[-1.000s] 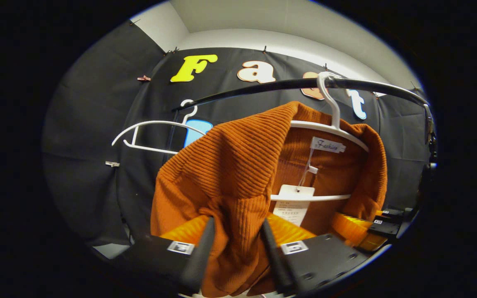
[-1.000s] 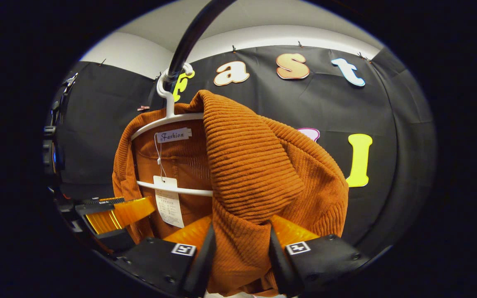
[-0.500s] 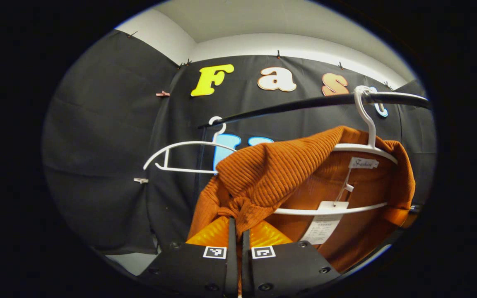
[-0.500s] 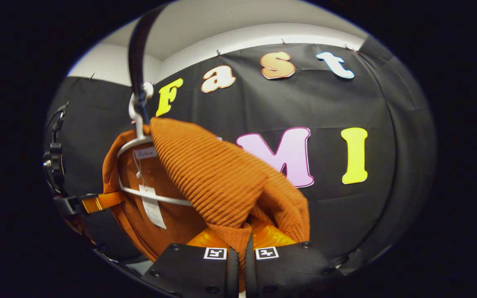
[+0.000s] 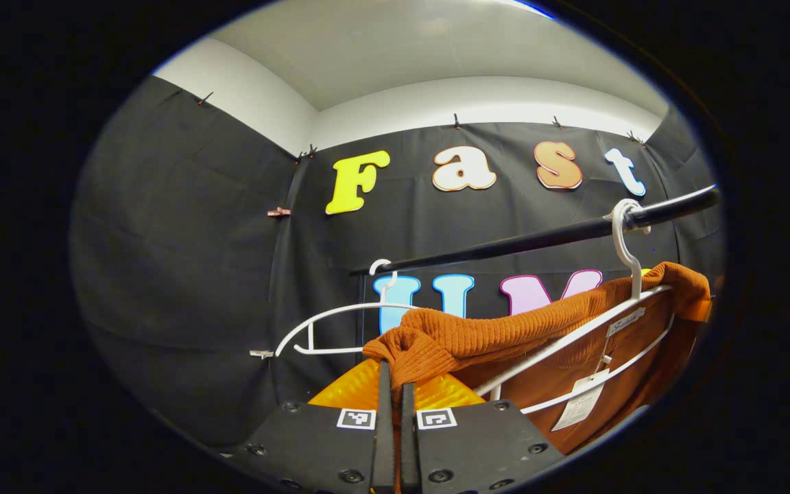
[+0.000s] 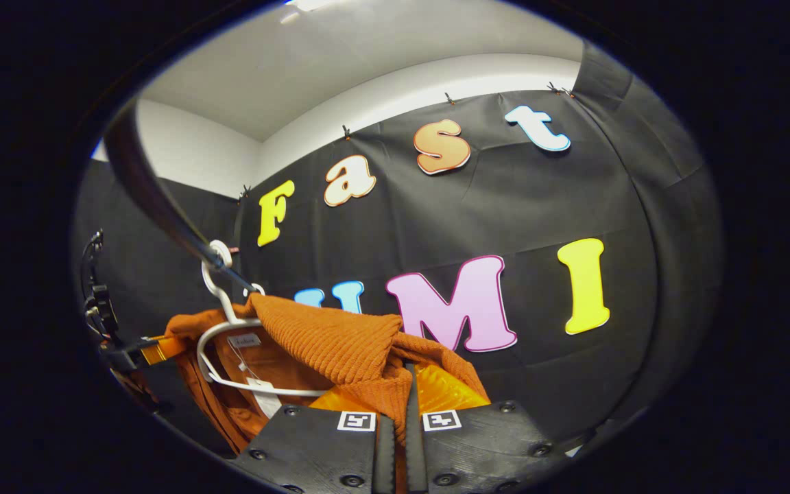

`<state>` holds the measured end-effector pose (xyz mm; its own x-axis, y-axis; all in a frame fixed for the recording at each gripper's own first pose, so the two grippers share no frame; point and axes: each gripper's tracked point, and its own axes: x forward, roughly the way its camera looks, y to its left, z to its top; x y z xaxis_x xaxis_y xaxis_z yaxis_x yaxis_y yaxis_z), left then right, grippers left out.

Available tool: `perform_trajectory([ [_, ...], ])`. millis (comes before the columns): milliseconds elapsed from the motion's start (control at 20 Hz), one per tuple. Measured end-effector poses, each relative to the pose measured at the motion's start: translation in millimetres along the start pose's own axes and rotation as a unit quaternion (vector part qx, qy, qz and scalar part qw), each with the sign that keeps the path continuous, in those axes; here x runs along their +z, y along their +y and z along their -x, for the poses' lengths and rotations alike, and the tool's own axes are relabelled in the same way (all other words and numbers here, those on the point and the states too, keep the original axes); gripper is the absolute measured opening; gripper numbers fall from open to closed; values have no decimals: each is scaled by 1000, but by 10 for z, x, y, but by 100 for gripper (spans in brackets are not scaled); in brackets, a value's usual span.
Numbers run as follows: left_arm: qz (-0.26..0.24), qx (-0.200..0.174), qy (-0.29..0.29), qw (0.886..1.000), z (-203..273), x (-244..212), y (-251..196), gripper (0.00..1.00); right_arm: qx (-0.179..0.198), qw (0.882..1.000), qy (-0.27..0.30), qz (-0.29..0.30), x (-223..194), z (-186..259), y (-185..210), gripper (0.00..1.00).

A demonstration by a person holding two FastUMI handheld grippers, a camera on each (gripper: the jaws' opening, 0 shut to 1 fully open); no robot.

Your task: Grasp the clothes on the hanger with both hands and then place them into the laundry hamper below.

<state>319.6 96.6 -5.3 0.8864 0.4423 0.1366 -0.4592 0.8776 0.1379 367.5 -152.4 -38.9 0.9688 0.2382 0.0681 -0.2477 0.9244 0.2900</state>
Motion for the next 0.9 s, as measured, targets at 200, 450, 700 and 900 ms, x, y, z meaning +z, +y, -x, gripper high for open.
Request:
perform_trajectory([
  [200,-8,-20,7,1000,-161,-6,-21,7,54,998,-17,-6,327,71,167,14],
  [450,5,-54,24,998,-347,-95,-27,8,56,998,-36,1,440,-145,72,10],
  [700,34,-107,58,992,-287,-355,-203,8,19,1000,-12,-14,275,-273,-406,10],
  [900,34,-173,65,982,-492,-305,-229,7,34,999,-6,-4,200,-459,-476,10],
])
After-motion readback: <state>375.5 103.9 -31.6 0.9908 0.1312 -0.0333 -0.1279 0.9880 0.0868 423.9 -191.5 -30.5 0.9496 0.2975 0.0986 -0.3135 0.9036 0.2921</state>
